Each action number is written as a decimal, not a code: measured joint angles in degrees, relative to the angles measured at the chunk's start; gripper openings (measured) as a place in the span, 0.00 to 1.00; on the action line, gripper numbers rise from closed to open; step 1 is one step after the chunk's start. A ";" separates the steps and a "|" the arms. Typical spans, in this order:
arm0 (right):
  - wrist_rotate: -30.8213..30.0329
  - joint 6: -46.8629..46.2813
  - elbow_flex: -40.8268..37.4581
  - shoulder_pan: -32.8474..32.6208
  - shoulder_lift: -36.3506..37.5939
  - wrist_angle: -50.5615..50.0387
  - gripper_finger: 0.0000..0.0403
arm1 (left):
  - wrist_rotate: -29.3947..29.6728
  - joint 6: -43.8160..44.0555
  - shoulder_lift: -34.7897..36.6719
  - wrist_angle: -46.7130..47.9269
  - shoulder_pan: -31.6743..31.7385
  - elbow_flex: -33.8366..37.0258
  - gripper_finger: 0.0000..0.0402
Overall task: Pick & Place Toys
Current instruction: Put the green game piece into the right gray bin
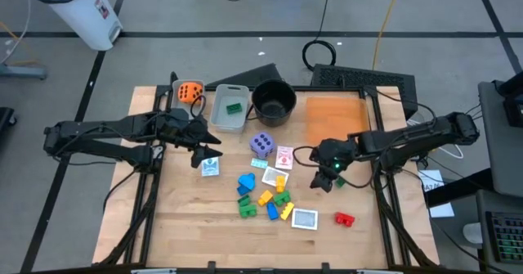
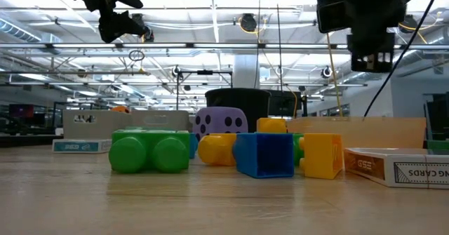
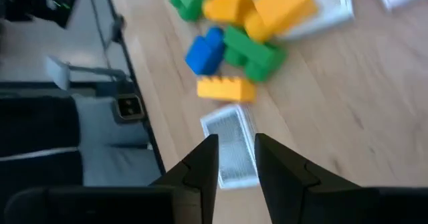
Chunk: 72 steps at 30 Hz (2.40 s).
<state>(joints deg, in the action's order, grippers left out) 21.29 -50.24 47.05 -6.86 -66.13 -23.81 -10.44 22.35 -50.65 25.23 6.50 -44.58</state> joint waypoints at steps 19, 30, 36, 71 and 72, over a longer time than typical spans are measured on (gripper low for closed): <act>-1.94 -13.48 -1.66 -2.15 0.01 3.94 0.30 | 0.04 -0.68 0.00 0.03 0.00 0.00 0.66; 2.42 -13.28 -1.73 -8.76 0.00 -19.56 0.44 | 1.03 -0.59 -0.06 0.05 0.02 0.00 0.66; -5.96 -13.60 -1.73 -12.37 -0.01 -25.31 0.60 | 1.58 -0.55 -1.24 0.13 0.00 -0.03 0.66; -17.28 -9.13 -6.74 -9.62 -13.94 -24.39 0.78 | -1.60 0.33 -5.66 -5.81 0.01 -0.02 0.66; -16.77 -9.06 -6.97 -9.37 -13.94 -23.82 0.76 | -1.60 0.31 -5.66 -5.81 0.02 -0.02 0.66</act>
<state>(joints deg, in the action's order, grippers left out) 4.53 -59.31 40.08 -16.23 -80.07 -47.62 -12.03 22.65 -56.31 19.42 6.52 -44.60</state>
